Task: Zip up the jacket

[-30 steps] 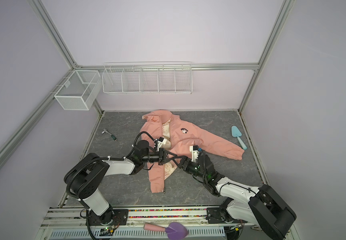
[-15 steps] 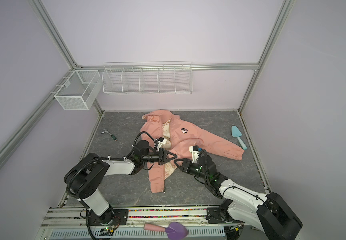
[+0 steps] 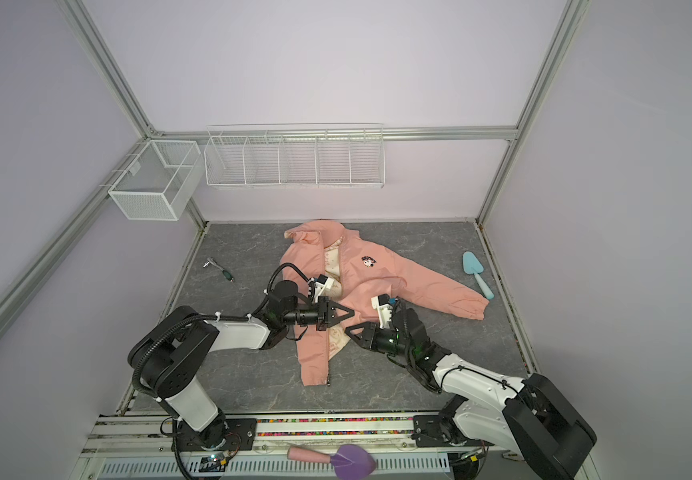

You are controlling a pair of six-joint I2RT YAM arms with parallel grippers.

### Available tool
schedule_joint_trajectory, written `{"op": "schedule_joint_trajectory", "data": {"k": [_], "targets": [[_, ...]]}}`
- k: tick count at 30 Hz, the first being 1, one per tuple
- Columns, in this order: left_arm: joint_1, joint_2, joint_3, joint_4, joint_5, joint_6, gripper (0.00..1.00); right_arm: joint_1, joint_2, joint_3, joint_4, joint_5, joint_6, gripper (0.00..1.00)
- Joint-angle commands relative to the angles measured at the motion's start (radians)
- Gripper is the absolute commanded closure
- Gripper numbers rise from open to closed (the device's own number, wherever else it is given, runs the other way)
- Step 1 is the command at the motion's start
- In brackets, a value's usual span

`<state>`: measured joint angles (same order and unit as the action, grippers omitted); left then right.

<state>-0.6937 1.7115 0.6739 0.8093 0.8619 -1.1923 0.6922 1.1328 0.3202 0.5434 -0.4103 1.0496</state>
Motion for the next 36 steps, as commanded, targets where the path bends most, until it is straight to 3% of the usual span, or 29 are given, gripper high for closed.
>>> {"op": "schedule_joint_trajectory", "data": {"k": [1,7,14,26,30,36], "targets": [[0.003,-0.016,-0.014,0.007,0.012,0.012,1.00,0.005,0.012,0.021,0.055,-0.024,0.005,0.77],[0.004,-0.012,-0.017,0.010,0.013,0.014,1.00,0.006,0.007,0.022,0.064,-0.025,0.016,0.83],[0.003,-0.007,-0.017,0.016,0.014,0.010,1.00,0.004,0.012,0.023,0.068,-0.031,0.018,0.81],[0.002,-0.007,-0.022,0.022,0.015,0.009,1.00,0.005,0.015,0.023,0.084,-0.035,0.026,0.83],[0.004,-0.005,-0.025,0.026,0.017,0.007,1.00,0.005,0.025,0.025,0.096,-0.039,0.031,0.89],[0.003,-0.005,-0.026,0.031,0.017,0.007,1.00,0.005,0.036,0.023,0.107,-0.043,0.035,0.87]]}}
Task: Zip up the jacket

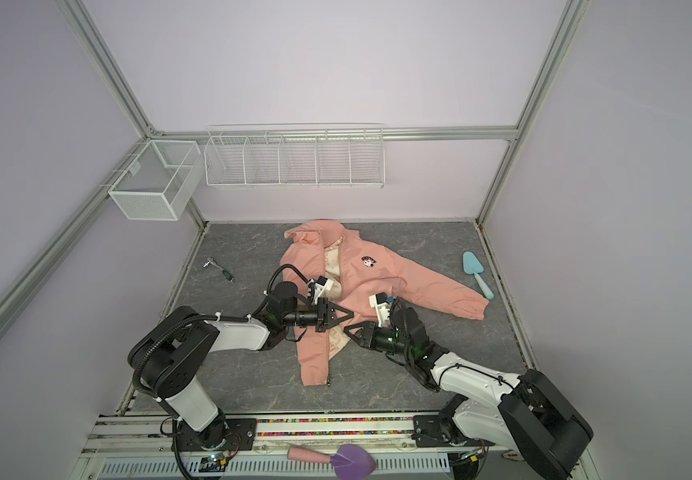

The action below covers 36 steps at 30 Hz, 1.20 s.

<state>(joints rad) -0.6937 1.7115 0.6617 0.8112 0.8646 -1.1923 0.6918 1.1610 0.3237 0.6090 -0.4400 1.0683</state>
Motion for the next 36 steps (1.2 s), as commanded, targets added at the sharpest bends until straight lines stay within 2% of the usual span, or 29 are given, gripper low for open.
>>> {"op": "schedule_joint_trajectory", "data": {"k": [1,22,33,36], "targets": [[0.003,-0.005,-0.014,0.028,0.014,0.007,1.00,0.005,0.009,0.020,0.044,-0.014,0.017,0.87],[0.003,-0.006,-0.014,0.029,0.014,0.005,1.00,0.005,0.052,0.021,0.073,-0.043,0.019,0.89],[0.005,-0.013,-0.014,0.023,0.009,0.006,1.00,0.004,0.064,0.024,0.079,-0.048,0.020,0.94],[0.007,-0.033,-0.021,-0.005,-0.005,0.019,0.86,0.003,0.055,0.038,0.027,-0.043,-0.002,0.94]]}}
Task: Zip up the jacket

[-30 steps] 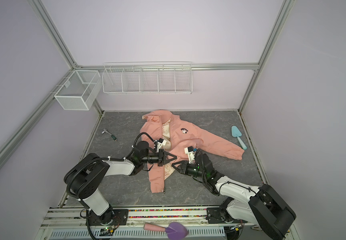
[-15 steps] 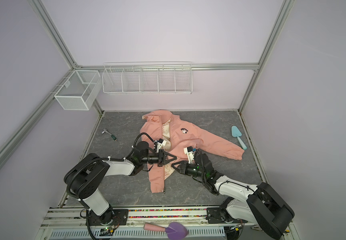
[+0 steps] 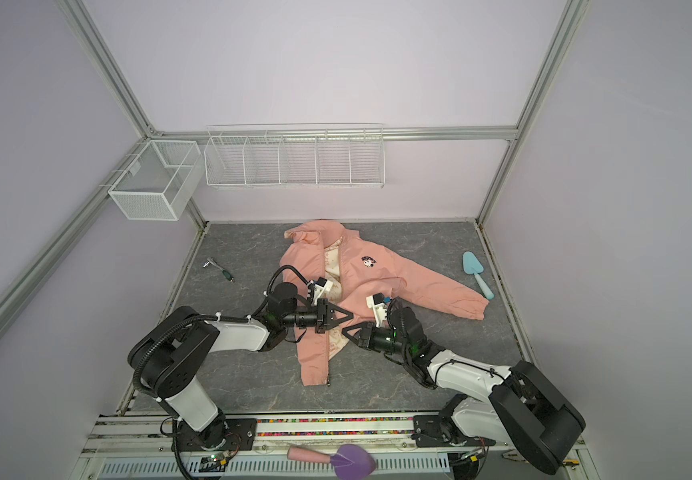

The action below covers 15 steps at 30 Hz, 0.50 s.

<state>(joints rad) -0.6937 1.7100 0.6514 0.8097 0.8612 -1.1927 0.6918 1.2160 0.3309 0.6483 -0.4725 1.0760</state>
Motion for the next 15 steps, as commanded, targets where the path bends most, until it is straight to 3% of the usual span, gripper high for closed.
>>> {"op": "schedule_joint_trajectory", "data": {"k": [1,5,8,15], "targets": [[0.009,-0.042,-0.014,-0.018,-0.007,0.027,0.80,0.002,-0.008,0.034,-0.037,-0.004,-0.019,0.94],[0.019,-0.114,-0.027,-0.174,-0.038,0.100,0.71,-0.004,-0.064,0.060,-0.210,0.054,-0.086,0.94],[0.023,-0.183,-0.026,-0.347,-0.075,0.199,0.69,-0.004,-0.114,0.091,-0.383,0.123,-0.160,0.94],[0.025,-0.307,-0.019,-0.706,-0.180,0.342,0.69,-0.004,-0.162,0.125,-0.578,0.232,-0.242,0.94]]}}
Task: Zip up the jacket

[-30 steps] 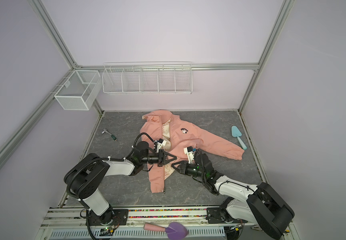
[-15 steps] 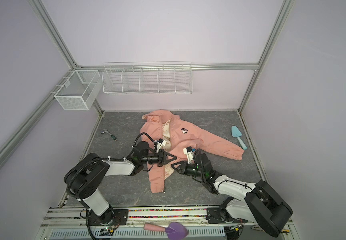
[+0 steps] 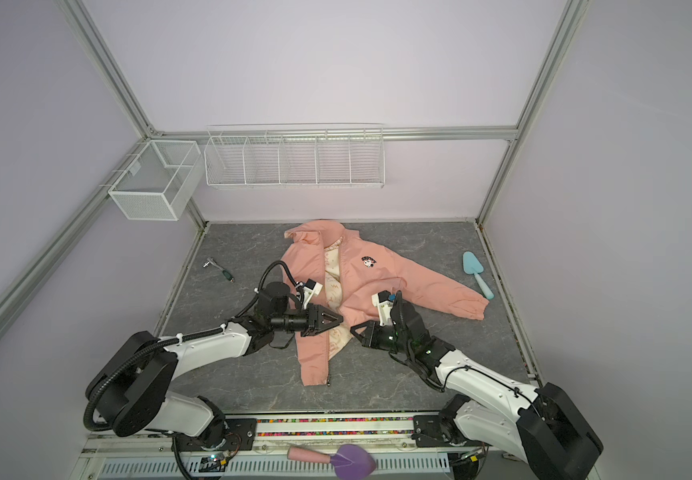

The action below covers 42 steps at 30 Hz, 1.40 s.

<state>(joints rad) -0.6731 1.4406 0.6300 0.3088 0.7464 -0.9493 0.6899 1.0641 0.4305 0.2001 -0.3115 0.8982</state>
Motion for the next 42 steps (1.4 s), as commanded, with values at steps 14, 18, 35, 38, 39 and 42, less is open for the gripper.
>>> {"op": "schedule_joint_trajectory", "data": {"k": [14,18,35,38,39,42], "targets": [[0.003,-0.435,-0.142,-0.743,-0.396,0.086,0.65,0.014,0.202,0.086,-0.096,0.055,-0.085,0.94],[0.002,-0.466,-0.192,-0.780,-0.429,0.073,0.64,0.020,0.255,0.105,-0.072,0.036,-0.084,0.94],[-0.327,-0.037,0.255,-1.039,-0.780,0.157,0.64,0.026,0.169,0.123,-0.328,0.254,-0.105,0.94],[-0.366,0.069,0.320,-1.034,-0.790,0.156,0.65,0.016,0.126,0.106,-0.359,0.263,-0.111,0.94],[-0.376,0.095,0.335,-1.035,-0.794,0.154,0.65,0.013,0.115,0.100,-0.363,0.263,-0.112,0.94],[-0.402,0.172,0.384,-1.044,-0.801,0.154,0.65,0.006,0.076,0.078,-0.370,0.263,-0.107,0.94]]}}
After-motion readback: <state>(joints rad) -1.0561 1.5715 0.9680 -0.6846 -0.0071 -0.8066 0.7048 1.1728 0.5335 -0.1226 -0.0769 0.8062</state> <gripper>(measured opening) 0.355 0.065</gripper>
